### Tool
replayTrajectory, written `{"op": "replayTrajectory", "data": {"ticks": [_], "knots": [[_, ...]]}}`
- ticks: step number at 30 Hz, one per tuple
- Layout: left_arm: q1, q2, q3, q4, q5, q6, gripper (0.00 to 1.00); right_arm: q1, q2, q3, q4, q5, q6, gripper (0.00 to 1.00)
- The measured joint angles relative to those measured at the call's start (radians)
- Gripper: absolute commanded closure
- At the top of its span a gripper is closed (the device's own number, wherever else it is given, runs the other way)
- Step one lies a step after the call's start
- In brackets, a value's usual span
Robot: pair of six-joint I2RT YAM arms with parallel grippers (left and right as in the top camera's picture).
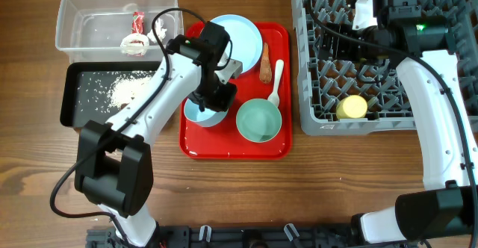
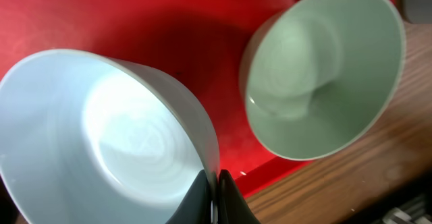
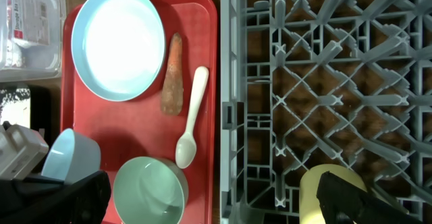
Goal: Sort waste into correct bins and load items into the dishwasher rack
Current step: 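Set the empty light blue bowl back on the red tray, then grasp the carrot beside the white plate with the left gripper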
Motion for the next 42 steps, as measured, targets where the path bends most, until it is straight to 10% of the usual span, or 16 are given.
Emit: {"op": "replayTrajectory", "data": {"ticks": [5, 17, 25, 42], "knots": [[-0.021, 0.0, 0.0, 0.003, -0.06, -0.035, 0.58, 0.0, 0.0, 0.0, -0.007, 0.0, 0.0, 0.0], [-0.021, 0.0, 0.013, 0.181, -0.065, -0.027, 0.09, 0.0, 0.0, 0.0, -0.007, 0.0, 0.0, 0.0], [-0.021, 0.046, 0.026, 0.462, -0.126, 0.109, 0.09, 0.0, 0.0, 0.0, -0.006, 0.0, 0.0, 0.0], [-0.021, 0.256, 0.026, 0.57, -0.13, 0.18, 0.29, 0.0, 0.0, 0.0, -0.006, 0.0, 0.0, 0.0]]}}
